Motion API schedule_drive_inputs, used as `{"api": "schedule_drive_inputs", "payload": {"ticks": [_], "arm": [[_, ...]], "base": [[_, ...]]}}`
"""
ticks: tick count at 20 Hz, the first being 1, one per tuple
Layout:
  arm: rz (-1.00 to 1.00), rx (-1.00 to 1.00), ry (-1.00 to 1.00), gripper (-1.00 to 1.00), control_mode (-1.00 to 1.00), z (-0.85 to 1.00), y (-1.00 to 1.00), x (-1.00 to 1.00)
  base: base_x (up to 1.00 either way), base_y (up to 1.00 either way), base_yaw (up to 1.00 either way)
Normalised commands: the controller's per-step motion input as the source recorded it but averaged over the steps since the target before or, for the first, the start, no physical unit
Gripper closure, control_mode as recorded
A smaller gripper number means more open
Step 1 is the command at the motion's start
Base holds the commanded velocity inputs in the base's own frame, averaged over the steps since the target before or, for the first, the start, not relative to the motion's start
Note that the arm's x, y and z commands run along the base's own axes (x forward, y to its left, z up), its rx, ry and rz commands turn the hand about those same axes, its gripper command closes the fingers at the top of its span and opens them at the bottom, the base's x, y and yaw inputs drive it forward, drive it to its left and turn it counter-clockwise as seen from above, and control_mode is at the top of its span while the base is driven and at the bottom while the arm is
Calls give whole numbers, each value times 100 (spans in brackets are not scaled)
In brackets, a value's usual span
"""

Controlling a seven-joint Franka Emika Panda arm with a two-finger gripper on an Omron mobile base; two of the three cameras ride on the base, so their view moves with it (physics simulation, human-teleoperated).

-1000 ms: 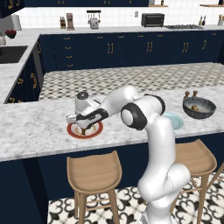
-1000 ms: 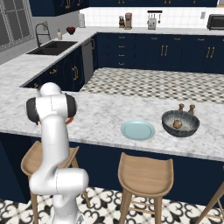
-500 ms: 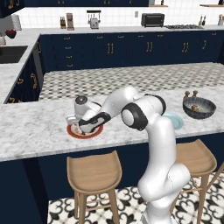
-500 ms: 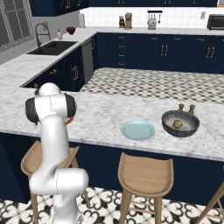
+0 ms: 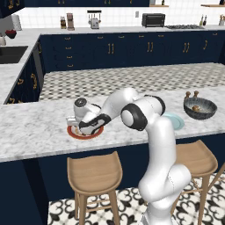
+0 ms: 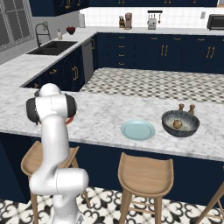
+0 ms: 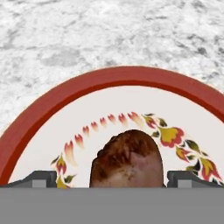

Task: Pick the chicken drumstick and mushroom from their plates and place them in the bowl. Then put the bowl in the fridge.

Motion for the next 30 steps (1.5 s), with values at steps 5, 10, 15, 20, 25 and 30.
{"api": "schedule_drive_inputs", "payload": {"ticks": [5, 10, 15, 20, 25, 30], "arm": [[-7, 10, 11, -100, -100, -39, -5, 6], [0, 1, 1, 100, -100, -33, -5, 11], [0, -1, 0, 100, -100, -1, -36, 0], [0, 1, 0, 100, -100, 81, -84, -6], [0, 7, 0, 100, -100, 100, -100, -50], [0, 1, 0, 100, -100, 86, -100, -47]], "base": [[0, 0, 0], [0, 0, 0], [0, 0, 0], [0, 0, 0], [0, 0, 0], [0, 0, 0]]}}
